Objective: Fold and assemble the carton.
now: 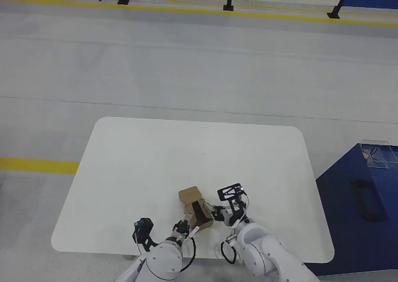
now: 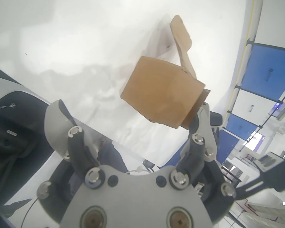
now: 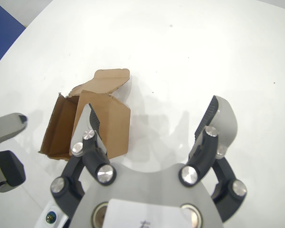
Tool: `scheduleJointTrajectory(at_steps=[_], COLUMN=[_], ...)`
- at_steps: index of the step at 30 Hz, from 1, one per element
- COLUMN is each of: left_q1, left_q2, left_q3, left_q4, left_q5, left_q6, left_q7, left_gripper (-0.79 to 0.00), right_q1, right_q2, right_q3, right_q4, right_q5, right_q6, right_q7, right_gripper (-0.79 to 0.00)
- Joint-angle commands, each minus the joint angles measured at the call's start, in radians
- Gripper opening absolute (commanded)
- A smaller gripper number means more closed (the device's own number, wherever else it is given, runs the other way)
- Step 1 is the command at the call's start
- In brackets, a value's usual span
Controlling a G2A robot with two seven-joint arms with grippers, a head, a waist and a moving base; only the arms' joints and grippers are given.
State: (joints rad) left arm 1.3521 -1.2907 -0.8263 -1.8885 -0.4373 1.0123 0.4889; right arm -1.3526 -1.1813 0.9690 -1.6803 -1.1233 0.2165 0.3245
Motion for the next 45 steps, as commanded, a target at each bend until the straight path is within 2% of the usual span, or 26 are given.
scheduleJointTrajectory(at_steps=[1, 9, 21, 30, 32, 34, 36, 41, 45], left_q1=[-0.023, -0.088, -0.134, -0.12, -0.098, -0.072, -0.033, -0.025, -0.024], left_q2=[-0.003, -0.021, -0.028, -0.013, -0.011, -0.009, -0.001, 0.001, 0.001], left_q3=[0.01, 0.044, 0.07, 0.095, 0.07, 0.057, 0.03, 0.029, 0.026], left_q4=[0.032, 0.131, 0.175, 0.075, 0.046, -0.019, -0.08, -0.089, -0.088], left_q5=[-0.007, -0.061, -0.155, -0.168, -0.161, -0.156, -0.115, -0.102, -0.1], left_q6=[0.0, 0.0, 0.0, 0.0, 0.0, -0.003, -0.059, -0.069, -0.076], left_q7=[-0.01, 0.017, 0.074, 0.099, 0.141, 0.133, 0.137, 0.136, 0.136], left_gripper=[0.0, 0.0, 0.0, 0.0, 0.0, 0.0, 0.0, 0.0, 0.0], right_q1=[0.007, 0.038, 0.064, 0.076, 0.069, 0.066, 0.067, 0.056, 0.004], right_q2=[-0.004, -0.023, -0.044, -0.054, -0.054, -0.06, -0.062, -0.063, -0.048], right_q3=[-0.008, -0.037, -0.035, -0.004, 0.018, 0.061, 0.069, 0.076, 0.127], right_q4=[0.009, 0.048, 0.071, 0.056, 0.045, 0.033, 0.03, 0.026, 0.026], right_q5=[-0.008, -0.034, -0.042, -0.028, -0.011, 0.084, 0.108, 0.145, 0.08], right_q6=[0.006, 0.036, 0.058, 0.061, 0.06, 0.116, 0.125, 0.114, 0.013], right_q7=[0.003, 0.037, 0.054, 0.038, 0.023, 0.013, 0.012, 0.008, -0.073], right_gripper=[0.0, 0.0, 0.0, 0.0, 0.0, 0.0, 0.0, 0.0, 0.0])
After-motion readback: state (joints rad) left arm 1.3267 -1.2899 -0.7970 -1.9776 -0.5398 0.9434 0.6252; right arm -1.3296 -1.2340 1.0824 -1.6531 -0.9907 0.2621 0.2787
